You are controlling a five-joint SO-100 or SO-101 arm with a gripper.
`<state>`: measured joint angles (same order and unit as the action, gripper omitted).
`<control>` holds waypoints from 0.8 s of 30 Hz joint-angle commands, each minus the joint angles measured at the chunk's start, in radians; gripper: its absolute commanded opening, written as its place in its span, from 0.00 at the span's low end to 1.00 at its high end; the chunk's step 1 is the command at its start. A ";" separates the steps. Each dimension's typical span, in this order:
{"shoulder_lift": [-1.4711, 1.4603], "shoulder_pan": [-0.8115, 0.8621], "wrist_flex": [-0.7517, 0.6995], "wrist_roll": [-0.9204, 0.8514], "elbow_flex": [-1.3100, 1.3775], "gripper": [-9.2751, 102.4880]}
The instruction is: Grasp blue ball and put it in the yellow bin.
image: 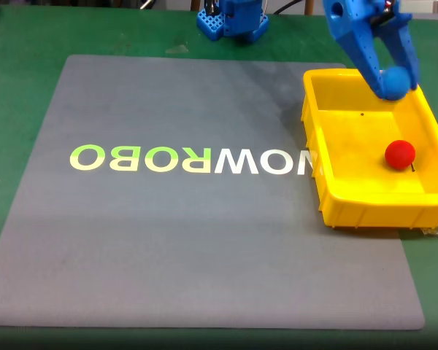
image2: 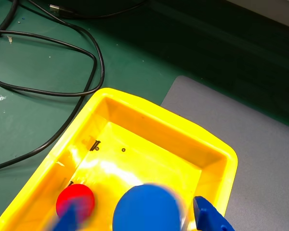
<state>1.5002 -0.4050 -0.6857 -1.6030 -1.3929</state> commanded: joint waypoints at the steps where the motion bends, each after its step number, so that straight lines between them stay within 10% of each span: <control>1: 0.069 0.005 0.009 0.017 0.018 0.48; 24: 0.390 0.029 -0.052 -0.018 -0.218 0.43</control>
<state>1.7211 -0.3927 -0.7210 -1.6045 -1.5585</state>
